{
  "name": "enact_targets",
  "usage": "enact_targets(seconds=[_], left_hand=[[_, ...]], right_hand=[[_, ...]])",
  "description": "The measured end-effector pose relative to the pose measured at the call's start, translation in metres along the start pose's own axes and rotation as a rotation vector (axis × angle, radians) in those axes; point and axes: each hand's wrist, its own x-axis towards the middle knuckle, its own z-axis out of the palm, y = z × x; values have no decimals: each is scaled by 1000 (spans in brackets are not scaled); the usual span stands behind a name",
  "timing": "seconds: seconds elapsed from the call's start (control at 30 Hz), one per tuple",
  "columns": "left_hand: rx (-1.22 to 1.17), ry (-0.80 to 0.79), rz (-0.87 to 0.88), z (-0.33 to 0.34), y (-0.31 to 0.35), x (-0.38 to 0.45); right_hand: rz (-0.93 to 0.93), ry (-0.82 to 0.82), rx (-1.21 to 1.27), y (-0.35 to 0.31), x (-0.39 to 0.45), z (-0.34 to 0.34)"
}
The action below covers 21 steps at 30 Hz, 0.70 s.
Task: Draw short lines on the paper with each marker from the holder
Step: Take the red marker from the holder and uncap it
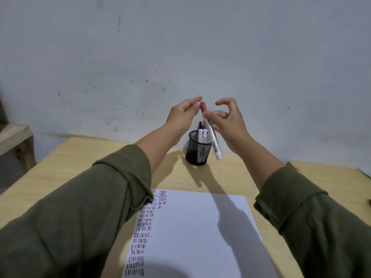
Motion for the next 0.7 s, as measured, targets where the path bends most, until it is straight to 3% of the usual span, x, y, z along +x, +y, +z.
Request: enact_targets(seconds=[0.13,0.37,0.57,0.7], left_hand=[[-16,-48,-40,-4,10,-34],[-252,190,-208,-12,15,-70],[-256,339,-247,-5,23,-93],[-292,394,-238,-1,30,-105]], right_hand=[[113,-115,118,-9,-36,3],[292,-247,457,-25,-86,-5],[199,-319,594,-22,-110,0],[167,-210,771,-24,-121,9]])
